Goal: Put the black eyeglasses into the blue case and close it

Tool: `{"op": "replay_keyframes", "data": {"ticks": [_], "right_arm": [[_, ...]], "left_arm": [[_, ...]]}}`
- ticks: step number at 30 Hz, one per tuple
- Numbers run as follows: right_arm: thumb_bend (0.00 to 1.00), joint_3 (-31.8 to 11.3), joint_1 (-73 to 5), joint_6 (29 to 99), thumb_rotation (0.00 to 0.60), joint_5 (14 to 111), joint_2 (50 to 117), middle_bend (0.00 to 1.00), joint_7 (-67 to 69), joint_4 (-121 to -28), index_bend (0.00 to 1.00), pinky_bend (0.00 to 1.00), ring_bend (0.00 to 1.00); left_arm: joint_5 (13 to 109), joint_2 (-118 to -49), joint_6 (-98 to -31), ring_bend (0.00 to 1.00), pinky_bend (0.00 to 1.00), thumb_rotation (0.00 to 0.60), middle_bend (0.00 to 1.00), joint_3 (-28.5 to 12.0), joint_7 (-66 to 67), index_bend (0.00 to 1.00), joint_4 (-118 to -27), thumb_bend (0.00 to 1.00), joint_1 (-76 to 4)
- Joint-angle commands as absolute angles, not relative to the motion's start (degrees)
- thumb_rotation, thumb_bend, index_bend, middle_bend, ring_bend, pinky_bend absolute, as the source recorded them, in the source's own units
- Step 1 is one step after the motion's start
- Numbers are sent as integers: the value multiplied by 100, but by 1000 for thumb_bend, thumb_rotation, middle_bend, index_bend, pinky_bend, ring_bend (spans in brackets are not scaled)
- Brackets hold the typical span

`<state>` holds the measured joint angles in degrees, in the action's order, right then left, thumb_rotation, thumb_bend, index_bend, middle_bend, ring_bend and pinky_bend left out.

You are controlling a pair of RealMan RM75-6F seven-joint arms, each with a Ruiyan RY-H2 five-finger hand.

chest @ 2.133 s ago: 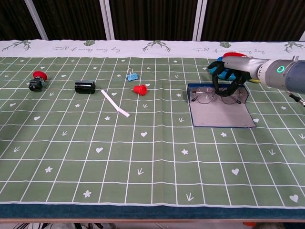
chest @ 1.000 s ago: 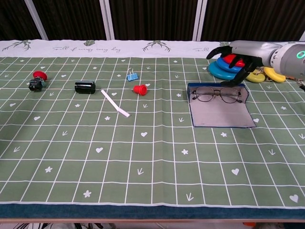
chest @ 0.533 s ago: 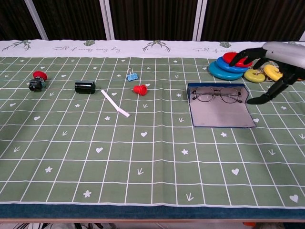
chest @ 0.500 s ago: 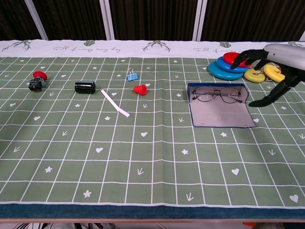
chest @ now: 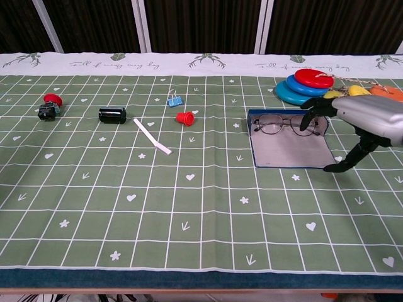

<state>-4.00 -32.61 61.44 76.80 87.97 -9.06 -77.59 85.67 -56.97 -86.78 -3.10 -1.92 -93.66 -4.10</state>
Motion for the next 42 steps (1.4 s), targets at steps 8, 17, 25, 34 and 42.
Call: {"op": "replay_keyframes", "data": {"ticks": [8,17,25,34,42], "right_arm": [[246,-577,-3338,5969,600,7450,9291,99,-1062,-7183,332,184,126],[272,-596,-3316,5963,600,7439,9457,99,-1040,-7036,344,184,126],[293,-647,-3292,5985,600,7427,9600,102,-942,-6839,376,184,126],[300,-613,-3255,6014,600,7526,9715,102,-862,-6666,381,185,126],[300,-619,-3245,5972,600,7537,9743,102,-868,-6610,385,184,126]], "left_arm": [[8545,-5704,-8661,0,0,600,0,-310,-166,106,-9360,272,-411],[8521,-5696,-8654,0,0,600,0,-319,-155,106,-9372,272,-411],[8526,-5688,-8657,0,0,600,0,-319,-156,107,-9376,273,-411],[8519,-5691,-8662,0,0,600,0,-329,-171,107,-9368,273,-412],[8517,-5694,-8663,0,0,600,0,-330,-169,107,-9366,273,-411]]}}
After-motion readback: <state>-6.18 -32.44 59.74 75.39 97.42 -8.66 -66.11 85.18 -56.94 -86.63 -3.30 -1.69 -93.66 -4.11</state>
